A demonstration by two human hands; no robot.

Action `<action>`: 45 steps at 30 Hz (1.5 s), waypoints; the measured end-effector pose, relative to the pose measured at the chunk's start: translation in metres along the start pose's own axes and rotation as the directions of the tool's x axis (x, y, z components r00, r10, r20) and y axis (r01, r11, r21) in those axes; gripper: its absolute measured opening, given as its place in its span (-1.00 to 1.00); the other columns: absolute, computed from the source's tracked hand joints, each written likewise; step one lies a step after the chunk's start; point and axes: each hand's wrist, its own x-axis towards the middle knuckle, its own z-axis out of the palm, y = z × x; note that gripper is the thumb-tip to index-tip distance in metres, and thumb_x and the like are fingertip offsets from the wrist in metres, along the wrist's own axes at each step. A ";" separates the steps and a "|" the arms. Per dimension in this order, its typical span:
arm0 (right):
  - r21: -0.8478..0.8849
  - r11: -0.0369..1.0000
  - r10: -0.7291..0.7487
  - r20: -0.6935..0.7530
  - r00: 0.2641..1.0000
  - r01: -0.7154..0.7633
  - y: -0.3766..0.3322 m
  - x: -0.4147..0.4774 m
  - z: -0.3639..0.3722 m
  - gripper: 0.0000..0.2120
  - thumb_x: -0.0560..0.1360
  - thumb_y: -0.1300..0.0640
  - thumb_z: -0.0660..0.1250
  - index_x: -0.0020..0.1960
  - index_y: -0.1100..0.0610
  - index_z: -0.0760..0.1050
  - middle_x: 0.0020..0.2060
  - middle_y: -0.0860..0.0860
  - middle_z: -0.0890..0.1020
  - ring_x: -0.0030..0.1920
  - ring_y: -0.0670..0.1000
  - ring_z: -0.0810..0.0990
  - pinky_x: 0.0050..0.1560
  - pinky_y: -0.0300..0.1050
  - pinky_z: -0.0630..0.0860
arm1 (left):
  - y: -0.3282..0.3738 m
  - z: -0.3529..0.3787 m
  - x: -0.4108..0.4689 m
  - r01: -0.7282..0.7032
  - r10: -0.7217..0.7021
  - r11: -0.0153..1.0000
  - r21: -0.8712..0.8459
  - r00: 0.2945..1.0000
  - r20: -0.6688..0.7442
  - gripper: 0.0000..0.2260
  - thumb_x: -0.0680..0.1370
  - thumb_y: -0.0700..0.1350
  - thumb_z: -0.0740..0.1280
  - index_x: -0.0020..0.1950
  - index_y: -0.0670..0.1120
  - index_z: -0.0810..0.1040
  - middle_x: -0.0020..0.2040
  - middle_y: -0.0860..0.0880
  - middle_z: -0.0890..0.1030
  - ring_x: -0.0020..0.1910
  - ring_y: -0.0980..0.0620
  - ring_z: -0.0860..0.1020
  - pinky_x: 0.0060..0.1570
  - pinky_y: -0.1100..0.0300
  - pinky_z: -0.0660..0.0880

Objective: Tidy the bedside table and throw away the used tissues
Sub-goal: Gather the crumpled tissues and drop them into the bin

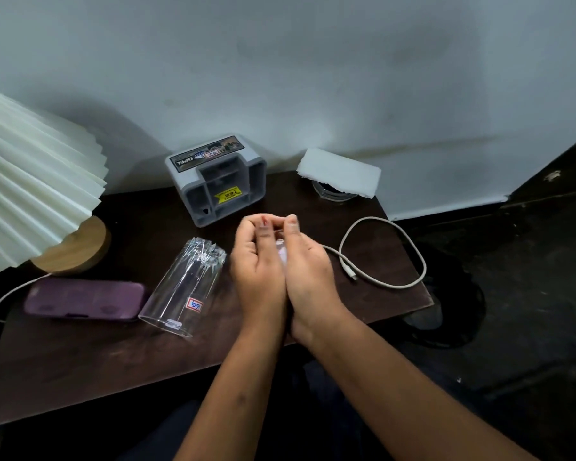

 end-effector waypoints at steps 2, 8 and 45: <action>0.016 1.000 0.027 -0.118 0.993 -0.025 -0.017 0.006 -0.015 -0.59 0.60 -0.06 0.09 -0.24 0.13 0.52 -0.38 0.04 0.60 -0.41 -0.09 0.59 -0.37 -0.30 0.53 | 0.005 0.016 -0.015 0.011 -0.002 0.998 -0.063 0.991 0.137 -0.80 0.60 -0.12 0.13 -0.13 -0.09 0.50 -0.19 -0.04 0.59 -0.20 0.09 0.56 -0.17 0.28 0.50; -0.057 0.997 -0.068 -0.308 0.949 0.053 -0.065 0.017 -0.080 -0.55 0.60 -0.11 0.06 -0.30 0.12 0.49 -0.39 -0.01 0.57 -0.42 -0.13 0.58 -0.39 -0.37 0.49 | 0.015 0.084 -0.046 0.070 0.008 0.977 -0.199 0.929 0.370 -0.81 0.61 -0.24 0.11 0.04 -0.15 0.51 -0.03 -0.04 0.59 -0.04 0.17 0.56 -0.01 0.34 0.47; 0.648 0.755 0.331 -0.510 0.794 0.101 -0.013 0.039 -0.335 -0.36 0.58 -0.22 -0.01 0.44 0.23 0.22 0.46 0.20 0.26 0.48 0.14 0.21 0.48 0.05 0.11 | -0.081 0.237 -0.140 0.878 -0.857 0.446 0.172 0.364 0.364 -0.63 0.65 -0.08 0.04 0.38 -0.24 0.34 0.36 -0.16 0.44 0.34 -0.07 0.41 0.30 0.14 0.31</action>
